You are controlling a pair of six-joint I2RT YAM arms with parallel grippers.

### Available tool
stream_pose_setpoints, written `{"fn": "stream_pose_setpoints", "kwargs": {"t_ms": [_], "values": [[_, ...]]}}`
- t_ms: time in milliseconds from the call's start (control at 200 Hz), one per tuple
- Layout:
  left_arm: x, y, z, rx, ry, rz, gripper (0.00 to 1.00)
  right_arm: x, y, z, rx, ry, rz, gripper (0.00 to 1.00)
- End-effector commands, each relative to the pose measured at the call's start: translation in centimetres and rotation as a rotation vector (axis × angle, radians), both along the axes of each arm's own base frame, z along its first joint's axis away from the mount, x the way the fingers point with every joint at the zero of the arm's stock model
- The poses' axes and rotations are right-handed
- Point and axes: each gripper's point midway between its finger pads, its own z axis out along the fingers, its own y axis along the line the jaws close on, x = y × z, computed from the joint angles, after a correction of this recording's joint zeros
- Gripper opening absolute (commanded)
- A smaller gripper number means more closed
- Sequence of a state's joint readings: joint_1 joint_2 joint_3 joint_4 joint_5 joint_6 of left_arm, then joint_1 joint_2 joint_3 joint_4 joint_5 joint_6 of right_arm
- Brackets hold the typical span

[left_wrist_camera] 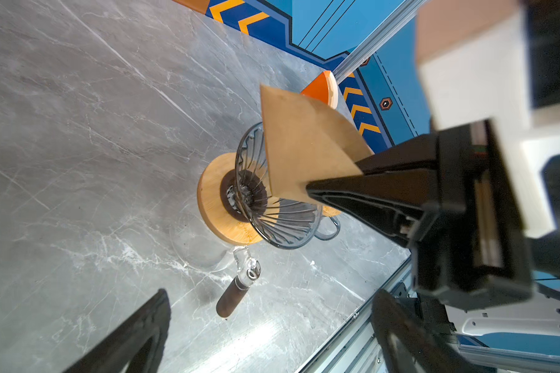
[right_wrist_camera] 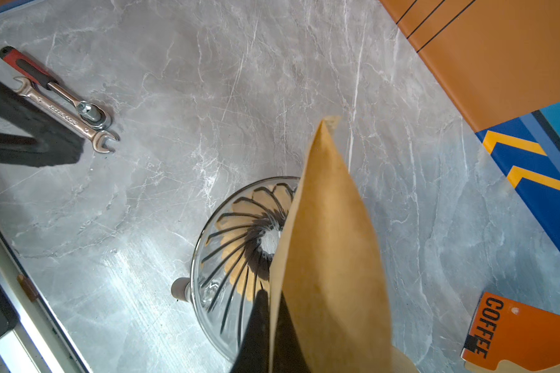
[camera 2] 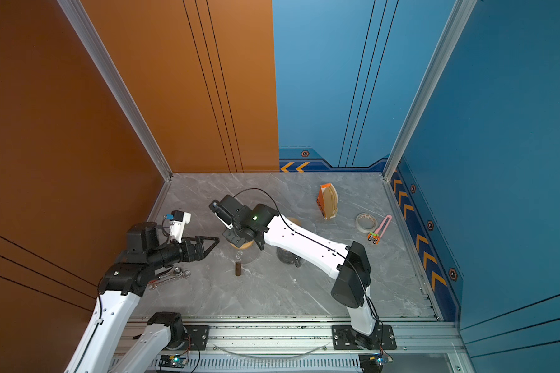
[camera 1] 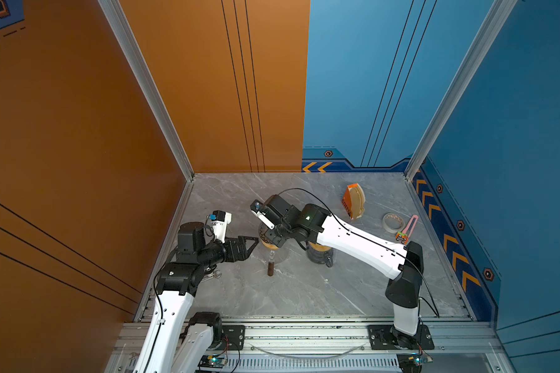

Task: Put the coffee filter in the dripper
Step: 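Lower the tan filter into the glass dripper with the right gripper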

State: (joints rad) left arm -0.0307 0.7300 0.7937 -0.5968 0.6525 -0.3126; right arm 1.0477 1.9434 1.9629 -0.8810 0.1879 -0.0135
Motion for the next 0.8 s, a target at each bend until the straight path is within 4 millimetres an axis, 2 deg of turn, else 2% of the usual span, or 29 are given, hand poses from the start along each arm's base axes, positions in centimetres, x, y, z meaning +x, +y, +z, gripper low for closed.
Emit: {"fn": "stream_pose_setpoints", "kwargs": {"t_ms": [0, 225, 416, 626, 796], "values": [[0.1, 0.3, 0.3, 0.015, -0.036, 0.003, 0.98, 0.4, -0.1, -0.4, -0.035, -0.003, 0.004, 0.05], [0.2, 0.5, 0.1, 0.018, -0.033, 0.018, 0.98, 1.0, -0.2, -1.9, -0.069, 0.006, -0.007, 0.12], [0.4, 0.6, -0.1, 0.012, -0.018, 0.030, 0.98, 1.0, -0.1, -1.8, -0.063, 0.009, -0.005, 0.24], [0.6, 0.9, -0.3, 0.006, 0.002, 0.060, 0.98, 0.2, 0.0, -0.1, -0.008, 0.021, 0.006, 0.30], [1.3, 1.8, -0.2, -0.017, 0.068, 0.169, 0.98, -1.2, -0.1, 2.9, 0.072, 0.026, 0.033, 0.35]]}}
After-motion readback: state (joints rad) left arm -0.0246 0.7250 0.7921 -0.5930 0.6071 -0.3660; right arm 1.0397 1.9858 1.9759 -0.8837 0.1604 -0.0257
